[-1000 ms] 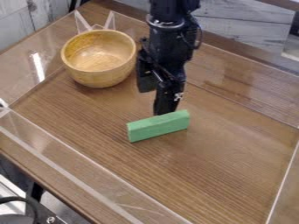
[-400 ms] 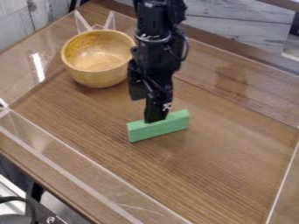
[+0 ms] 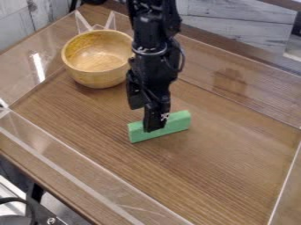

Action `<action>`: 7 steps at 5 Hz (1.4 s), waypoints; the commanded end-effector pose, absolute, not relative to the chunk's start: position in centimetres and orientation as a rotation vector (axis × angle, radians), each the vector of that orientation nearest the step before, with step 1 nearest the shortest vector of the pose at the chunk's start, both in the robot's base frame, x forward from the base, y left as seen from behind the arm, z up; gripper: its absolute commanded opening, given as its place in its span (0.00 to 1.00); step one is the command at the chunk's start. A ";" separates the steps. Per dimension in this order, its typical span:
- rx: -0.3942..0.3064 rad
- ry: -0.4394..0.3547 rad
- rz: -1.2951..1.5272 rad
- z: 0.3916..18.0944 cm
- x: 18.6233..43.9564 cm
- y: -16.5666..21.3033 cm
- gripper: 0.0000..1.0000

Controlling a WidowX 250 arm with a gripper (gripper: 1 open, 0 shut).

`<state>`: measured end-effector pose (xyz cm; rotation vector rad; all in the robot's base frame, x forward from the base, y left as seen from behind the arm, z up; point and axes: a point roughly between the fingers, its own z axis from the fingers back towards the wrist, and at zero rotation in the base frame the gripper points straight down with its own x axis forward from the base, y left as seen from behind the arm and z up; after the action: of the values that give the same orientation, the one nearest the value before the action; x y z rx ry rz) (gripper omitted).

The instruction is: Put the green block in the brown bowl

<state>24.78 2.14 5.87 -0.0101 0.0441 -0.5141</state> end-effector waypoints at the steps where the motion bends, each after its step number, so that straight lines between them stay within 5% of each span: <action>1: -0.006 0.011 -0.513 5.7 25.1 2.5 1.00; 5: -0.024 -0.002 -0.572 4.1 24.9 2.6 1.00; 6: -0.026 -0.007 -0.582 4.1 24.9 2.6 0.00; 7: -0.032 -0.010 -0.572 4.4 24.8 2.4 0.00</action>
<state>24.45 2.29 3.50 -0.0453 0.0259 -0.5772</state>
